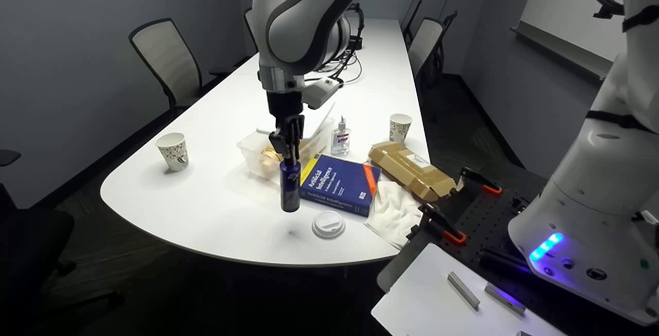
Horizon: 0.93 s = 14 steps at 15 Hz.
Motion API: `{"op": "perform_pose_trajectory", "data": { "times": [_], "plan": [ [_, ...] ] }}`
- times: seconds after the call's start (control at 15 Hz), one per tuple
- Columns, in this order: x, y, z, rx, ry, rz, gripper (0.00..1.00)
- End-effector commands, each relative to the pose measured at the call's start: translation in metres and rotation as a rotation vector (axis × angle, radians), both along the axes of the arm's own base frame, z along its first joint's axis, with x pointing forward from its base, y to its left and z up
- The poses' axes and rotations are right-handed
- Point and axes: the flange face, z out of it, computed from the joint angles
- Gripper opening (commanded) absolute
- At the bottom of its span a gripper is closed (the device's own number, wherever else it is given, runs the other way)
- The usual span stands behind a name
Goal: Move the blue bottle to the left.
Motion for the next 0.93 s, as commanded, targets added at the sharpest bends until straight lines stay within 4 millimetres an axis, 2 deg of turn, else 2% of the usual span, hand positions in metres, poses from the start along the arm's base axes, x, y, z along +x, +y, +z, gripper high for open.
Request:
{"op": "perform_pose_trajectory", "data": {
  "times": [0.0, 0.27, 0.47, 0.53, 0.67, 0.87],
  "plan": [
    [0.010, 0.009, -0.026, 0.016, -0.041, 0.035, 0.08],
    [0.017, 0.007, -0.057, -0.015, -0.074, 0.062, 0.08],
    [0.021, 0.006, -0.068, -0.023, -0.078, 0.068, 0.08],
    [0.025, 0.008, -0.064, -0.013, -0.080, 0.064, 0.56],
    [0.028, 0.009, -0.061, -0.004, -0.072, 0.058, 0.64],
    [0.032, 0.009, -0.054, -0.002, -0.067, 0.051, 0.87]
  ]
}}
